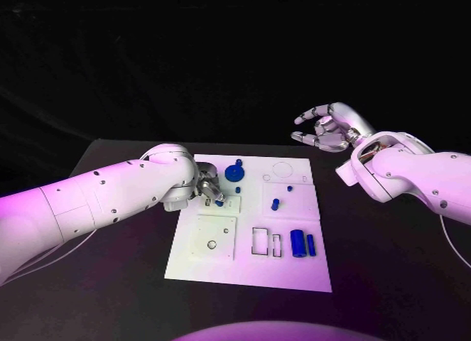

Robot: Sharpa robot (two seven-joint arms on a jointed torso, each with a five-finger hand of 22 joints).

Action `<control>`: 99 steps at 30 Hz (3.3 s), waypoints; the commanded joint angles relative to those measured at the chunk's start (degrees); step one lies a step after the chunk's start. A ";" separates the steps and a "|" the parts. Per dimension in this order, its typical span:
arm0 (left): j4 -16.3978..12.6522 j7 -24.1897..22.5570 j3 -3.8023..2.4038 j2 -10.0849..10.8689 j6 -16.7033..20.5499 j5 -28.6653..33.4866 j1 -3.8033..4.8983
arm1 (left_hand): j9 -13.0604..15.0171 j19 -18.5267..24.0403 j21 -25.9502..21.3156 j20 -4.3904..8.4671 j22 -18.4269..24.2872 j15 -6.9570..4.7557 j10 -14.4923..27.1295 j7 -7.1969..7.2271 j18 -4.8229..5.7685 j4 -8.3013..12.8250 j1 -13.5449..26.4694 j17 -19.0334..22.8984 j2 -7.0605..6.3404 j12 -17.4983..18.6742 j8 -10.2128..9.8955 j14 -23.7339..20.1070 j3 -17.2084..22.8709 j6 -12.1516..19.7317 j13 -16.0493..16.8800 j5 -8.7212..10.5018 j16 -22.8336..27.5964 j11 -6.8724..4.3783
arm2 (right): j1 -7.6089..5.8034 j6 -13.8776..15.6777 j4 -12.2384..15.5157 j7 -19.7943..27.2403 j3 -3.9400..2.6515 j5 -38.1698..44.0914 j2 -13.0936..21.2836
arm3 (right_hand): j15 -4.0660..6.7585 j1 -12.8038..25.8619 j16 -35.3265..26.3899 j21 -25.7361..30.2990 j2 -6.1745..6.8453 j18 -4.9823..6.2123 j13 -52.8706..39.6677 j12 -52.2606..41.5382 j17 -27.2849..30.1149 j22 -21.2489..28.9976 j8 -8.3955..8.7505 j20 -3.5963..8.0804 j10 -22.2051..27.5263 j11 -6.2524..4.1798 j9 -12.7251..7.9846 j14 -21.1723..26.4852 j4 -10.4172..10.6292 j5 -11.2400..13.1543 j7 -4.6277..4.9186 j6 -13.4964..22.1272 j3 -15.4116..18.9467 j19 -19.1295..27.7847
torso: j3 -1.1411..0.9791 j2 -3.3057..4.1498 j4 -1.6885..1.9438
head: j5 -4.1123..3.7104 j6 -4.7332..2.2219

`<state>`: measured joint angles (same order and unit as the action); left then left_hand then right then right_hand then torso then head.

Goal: Assemble the parts on the task board

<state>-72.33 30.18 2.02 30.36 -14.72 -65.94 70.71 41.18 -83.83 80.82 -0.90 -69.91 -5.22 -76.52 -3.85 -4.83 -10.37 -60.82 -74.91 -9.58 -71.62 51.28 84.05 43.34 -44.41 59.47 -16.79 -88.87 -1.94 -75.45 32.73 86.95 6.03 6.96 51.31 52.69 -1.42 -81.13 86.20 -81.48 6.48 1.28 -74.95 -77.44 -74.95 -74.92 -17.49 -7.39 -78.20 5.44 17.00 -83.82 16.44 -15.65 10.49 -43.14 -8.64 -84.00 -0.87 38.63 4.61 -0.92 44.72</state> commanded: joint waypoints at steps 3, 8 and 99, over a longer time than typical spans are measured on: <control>0.11 0.02 0.09 -0.28 -1.87 0.03 -0.17 | -0.08 0.02 0.13 0.63 -0.10 -0.50 -0.14 2.10 1.02 2.90 1.55 -12.81 -0.18 -0.50 -0.33 5.39 1.63 -2.15 0.25 0.54 -0.34 -0.41 | 0.03 -0.61 0.09 0.41 0.00 0.12 0.04 | 0.40 0.71 -0.37 0.22 0.14 1.10 -0.33 0.34 -5.27 -9.22 -0.27 0.32 0.29 -0.09 -0.10 -3.66 0.11 -0.21 -0.15 -0.38 -0.35 -0.37 | -0.03 -0.02 0.11 | -0.13 0.09; 0.15 0.06 0.09 -0.30 -2.32 0.04 -0.17 | -0.19 -0.03 0.09 0.73 -0.15 -0.61 -0.09 2.23 1.03 1.23 2.61 -12.88 -0.48 -0.57 -0.56 5.41 -1.25 -2.74 0.26 0.76 -0.37 -0.51 | 0.03 -0.60 0.13 0.48 0.00 0.09 0.06 | 0.41 0.83 -0.39 0.28 0.14 1.11 -0.33 0.34 -5.24 -9.18 -0.29 0.32 0.27 -0.09 -0.11 -3.66 0.13 -0.20 -0.16 -0.38 -0.35 -0.35 | 0.00 -0.02 0.12 | -0.16 0.14; 12.88 -1.68 -2.77 -1.00 -0.51 2.85 3.59 | -6.77 0.63 -1.25 -1.41 1.39 2.35 5.26 -1.75 0.72 -6.43 1.41 -11.46 -0.24 3.20 -11.40 5.03 -21.27 1.84 -6.46 1.05 0.17 3.00 | 0.35 -0.57 -0.76 0.63 0.08 -0.03 0.13 | 0.47 4.07 -0.52 0.53 0.17 1.12 -0.14 0.39 -5.27 -9.13 -0.68 0.42 0.09 -0.13 -0.50 -3.74 0.13 1.06 -0.23 -0.12 0.15 -0.41 | 0.22 0.63 -0.25 | 0.32 -1.01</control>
<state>-59.82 29.37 -0.74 29.67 -13.90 -64.44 74.36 34.48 -83.33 79.49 -1.87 -68.41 -3.15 -71.24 -5.51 -4.83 -16.67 -59.29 -74.90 -10.22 -68.27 39.94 84.04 22.45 -42.10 52.97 -15.62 -88.81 0.83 -75.14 32.76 86.14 6.31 7.04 51.06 52.89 -1.21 -77.74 85.98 -81.26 6.72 1.28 -74.90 -77.23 -74.90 -74.91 -17.94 -7.39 -78.20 5.44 16.59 -84.03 16.60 -14.31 10.49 -43.14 -8.80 -84.00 -0.70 39.06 4.45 -0.67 43.81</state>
